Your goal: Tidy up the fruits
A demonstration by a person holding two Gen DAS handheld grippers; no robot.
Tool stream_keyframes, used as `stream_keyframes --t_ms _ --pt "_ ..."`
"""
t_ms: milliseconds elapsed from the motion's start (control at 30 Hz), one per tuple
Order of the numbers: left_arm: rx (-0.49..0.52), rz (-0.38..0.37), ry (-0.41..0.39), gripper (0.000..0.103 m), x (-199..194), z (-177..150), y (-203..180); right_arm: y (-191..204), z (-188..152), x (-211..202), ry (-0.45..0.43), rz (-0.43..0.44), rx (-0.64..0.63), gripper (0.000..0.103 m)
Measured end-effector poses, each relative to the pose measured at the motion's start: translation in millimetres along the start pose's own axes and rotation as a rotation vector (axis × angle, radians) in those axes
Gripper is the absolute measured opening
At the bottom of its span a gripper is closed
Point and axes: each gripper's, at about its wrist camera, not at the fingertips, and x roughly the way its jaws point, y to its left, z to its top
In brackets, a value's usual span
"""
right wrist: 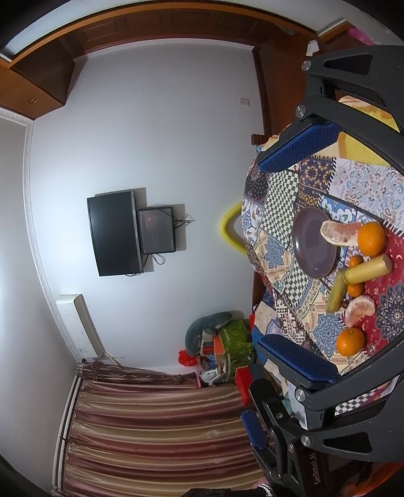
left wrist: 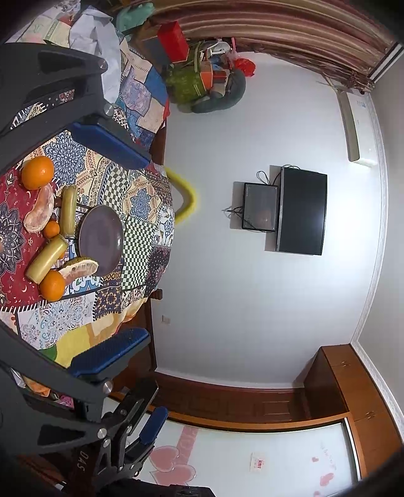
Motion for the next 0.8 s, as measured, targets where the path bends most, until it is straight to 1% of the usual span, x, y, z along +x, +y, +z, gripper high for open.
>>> stream_keyframes --t_ms 800 --pt "0.004 -0.009 0.003 0.103 2.0 0.2 -1.2 -2.4 -3.2 0.2 0.002 -0.001 -0.005 0.103"
